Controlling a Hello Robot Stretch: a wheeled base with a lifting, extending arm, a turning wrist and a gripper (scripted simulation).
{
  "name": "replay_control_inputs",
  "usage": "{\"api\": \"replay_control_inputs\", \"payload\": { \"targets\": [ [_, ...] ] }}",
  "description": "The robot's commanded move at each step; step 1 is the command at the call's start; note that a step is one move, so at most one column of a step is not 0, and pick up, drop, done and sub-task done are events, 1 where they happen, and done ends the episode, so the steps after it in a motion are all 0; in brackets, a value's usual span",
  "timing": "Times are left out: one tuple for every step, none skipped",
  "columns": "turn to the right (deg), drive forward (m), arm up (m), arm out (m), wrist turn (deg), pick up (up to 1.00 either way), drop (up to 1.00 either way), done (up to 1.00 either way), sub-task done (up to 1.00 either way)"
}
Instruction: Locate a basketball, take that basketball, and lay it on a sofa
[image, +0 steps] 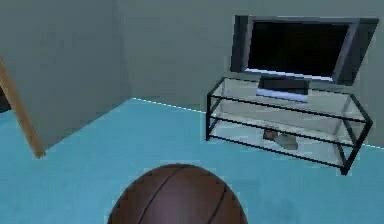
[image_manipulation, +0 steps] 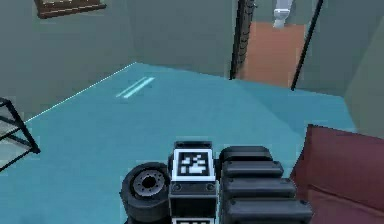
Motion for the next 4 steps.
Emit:
{"api": "replay_control_inputs", "payload": {
  "targets": [
    [-45.0,0.00,0.00,0.00,0.0,0.00,0.00,0.00,0.00],
    [-21.0,0.00,0.00,0.00,0.0,0.00,0.00,0.00,0.00],
    [0.0,0.10,0.00,0.00,0.0,0.00,0.00,0.00,0.00],
    [-15.0,0.00,0.00,0.00,0.0,0.00,0.00,0.00,0.00]
  ]
}}
